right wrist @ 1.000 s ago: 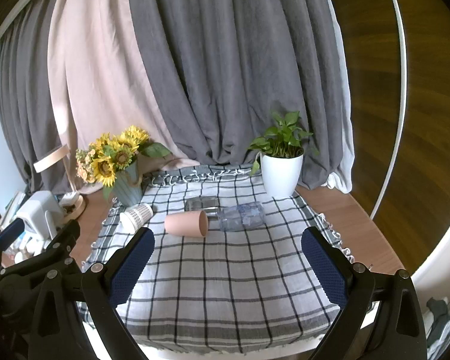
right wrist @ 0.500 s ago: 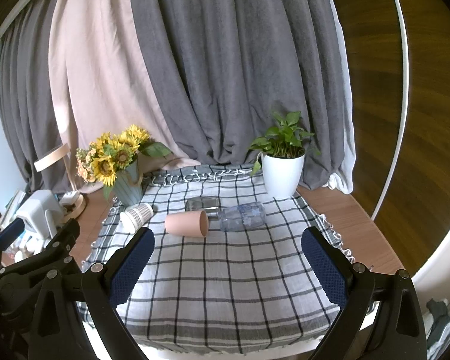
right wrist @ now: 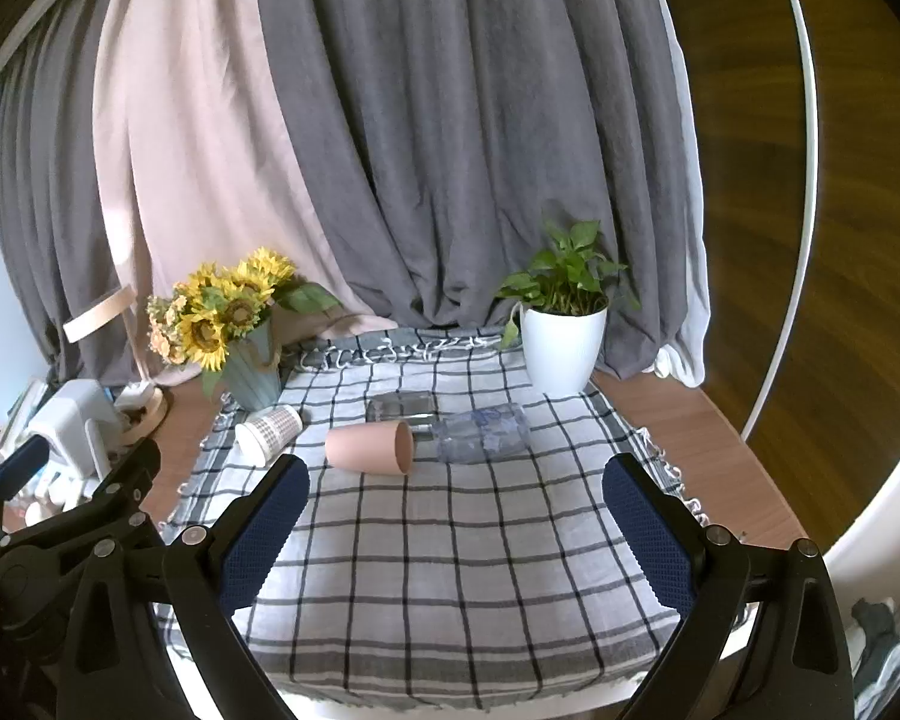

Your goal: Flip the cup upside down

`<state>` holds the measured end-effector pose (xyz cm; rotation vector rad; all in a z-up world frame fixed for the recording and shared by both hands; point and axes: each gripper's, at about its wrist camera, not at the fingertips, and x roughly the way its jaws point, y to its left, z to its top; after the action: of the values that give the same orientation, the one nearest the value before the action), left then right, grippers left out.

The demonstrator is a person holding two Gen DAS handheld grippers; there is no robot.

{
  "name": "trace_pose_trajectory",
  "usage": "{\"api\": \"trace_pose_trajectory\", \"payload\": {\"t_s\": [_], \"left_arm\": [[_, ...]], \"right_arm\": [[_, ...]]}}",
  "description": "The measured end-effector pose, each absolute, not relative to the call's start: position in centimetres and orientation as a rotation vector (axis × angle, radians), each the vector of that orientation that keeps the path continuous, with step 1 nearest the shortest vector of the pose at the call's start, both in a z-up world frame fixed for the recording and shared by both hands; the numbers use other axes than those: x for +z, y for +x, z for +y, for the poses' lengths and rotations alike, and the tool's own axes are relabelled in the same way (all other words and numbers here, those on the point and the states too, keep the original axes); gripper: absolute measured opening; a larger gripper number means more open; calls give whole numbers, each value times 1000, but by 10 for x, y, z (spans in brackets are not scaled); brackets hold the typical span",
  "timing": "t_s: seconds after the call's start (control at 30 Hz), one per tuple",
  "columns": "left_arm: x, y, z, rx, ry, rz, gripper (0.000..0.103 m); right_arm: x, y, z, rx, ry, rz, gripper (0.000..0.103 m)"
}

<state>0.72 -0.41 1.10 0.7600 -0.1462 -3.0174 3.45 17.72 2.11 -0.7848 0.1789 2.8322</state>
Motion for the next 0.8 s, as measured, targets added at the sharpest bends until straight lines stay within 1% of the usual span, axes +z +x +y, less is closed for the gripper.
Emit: {"api": "trace_pose_trajectory", "payload": {"t_s": [0.27,0.43,0.5,0.63,0.8], "left_arm": [[2,-13,-4,-3027,811,-164,102],[-17,-46,-5,-3089,953,-208,102],[-26,-62,-3,-3105,1003,-251,102],[-47,-100,6,-3153,1100,-414,102],[-72,-153,17,-3218,1264,-579,102]], "right_arm": [[12,22,176,2814,-820,188,99],[-1,0,174,2762,-869,232,99],[-10,-15,172,2730,-903,259,99],[-28,-43,168,2656,-972,301,99],[-63,-87,169,2512,-1096,419,98]]}}
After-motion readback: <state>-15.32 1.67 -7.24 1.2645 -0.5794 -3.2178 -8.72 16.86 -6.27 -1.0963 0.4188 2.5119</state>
